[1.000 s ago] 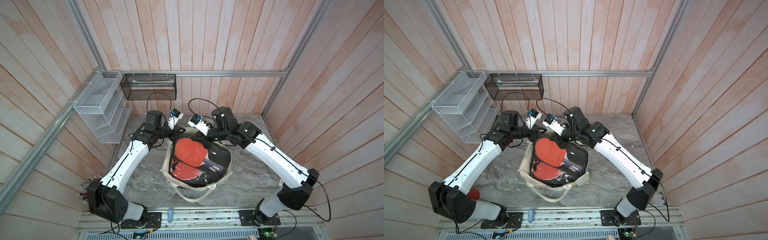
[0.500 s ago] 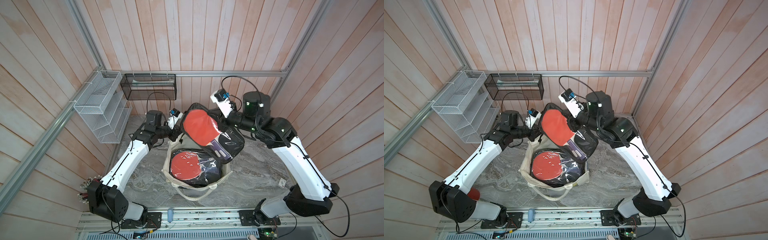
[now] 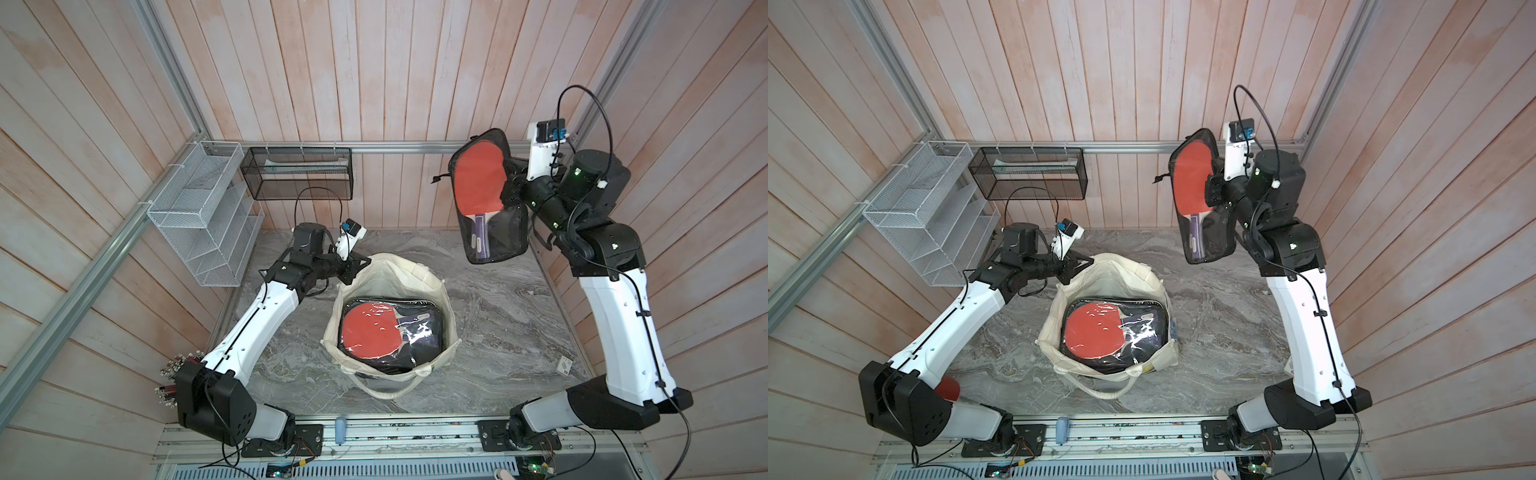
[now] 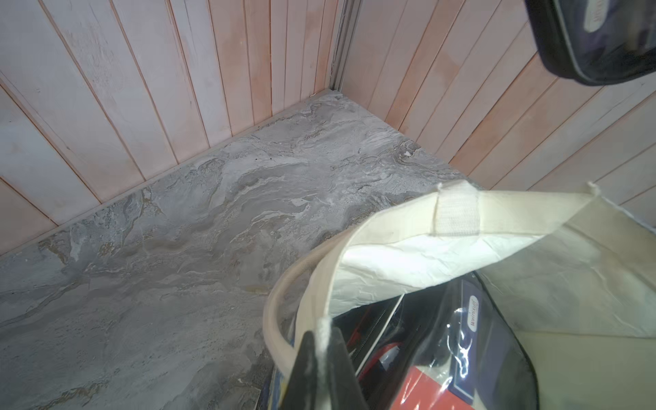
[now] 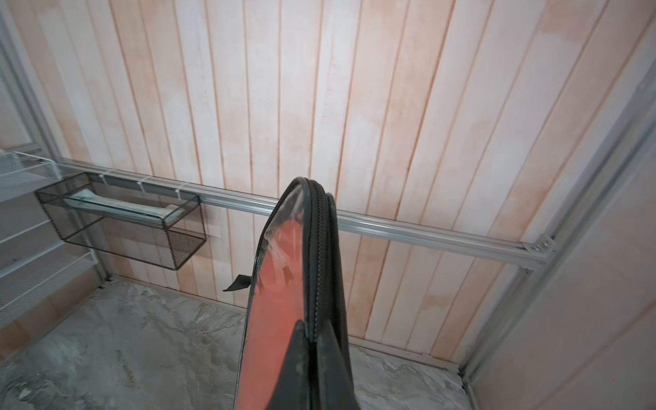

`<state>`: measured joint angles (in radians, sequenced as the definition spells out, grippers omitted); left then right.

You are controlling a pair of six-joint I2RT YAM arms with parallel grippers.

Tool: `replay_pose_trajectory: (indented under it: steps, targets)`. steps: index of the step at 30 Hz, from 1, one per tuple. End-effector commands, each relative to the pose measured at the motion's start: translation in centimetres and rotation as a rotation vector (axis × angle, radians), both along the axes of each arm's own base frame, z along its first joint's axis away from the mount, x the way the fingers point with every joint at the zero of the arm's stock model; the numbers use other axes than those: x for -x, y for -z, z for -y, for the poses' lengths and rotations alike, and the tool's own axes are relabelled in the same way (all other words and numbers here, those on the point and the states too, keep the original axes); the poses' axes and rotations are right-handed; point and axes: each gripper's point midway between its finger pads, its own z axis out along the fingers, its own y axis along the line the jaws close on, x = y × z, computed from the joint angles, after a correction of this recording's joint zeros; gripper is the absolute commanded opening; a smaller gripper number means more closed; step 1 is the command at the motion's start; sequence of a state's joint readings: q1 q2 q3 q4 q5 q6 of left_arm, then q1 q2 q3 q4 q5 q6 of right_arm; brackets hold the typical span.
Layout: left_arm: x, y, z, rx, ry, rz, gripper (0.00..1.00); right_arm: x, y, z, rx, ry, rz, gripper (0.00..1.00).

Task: Remove the ping pong set from the canvas bag
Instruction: Place the ping pong set at the corner of the board.

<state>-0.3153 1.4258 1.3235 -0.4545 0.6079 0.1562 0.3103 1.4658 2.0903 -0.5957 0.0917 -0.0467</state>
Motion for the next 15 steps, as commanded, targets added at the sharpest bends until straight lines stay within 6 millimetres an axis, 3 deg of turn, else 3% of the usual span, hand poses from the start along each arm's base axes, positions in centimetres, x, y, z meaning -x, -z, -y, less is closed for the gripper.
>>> replay_pose_trajectory:
  steps: [1,7,15]
  targets:
    - [0.9,-3.1,0.6,0.059,0.044,0.089,0.0,-1.0,-0.2,3.5,-0.042,0.108,0.032,0.0]
    - [1.2,-3.3,0.5,0.058,0.047,0.096,0.0,-4.5,6.3,8.7,-0.065,0.208,-0.081,0.0]
    - [1.6,-3.6,0.4,0.06,0.046,0.097,0.0,-7.5,15.7,12.7,-0.077,0.28,-0.209,0.0]
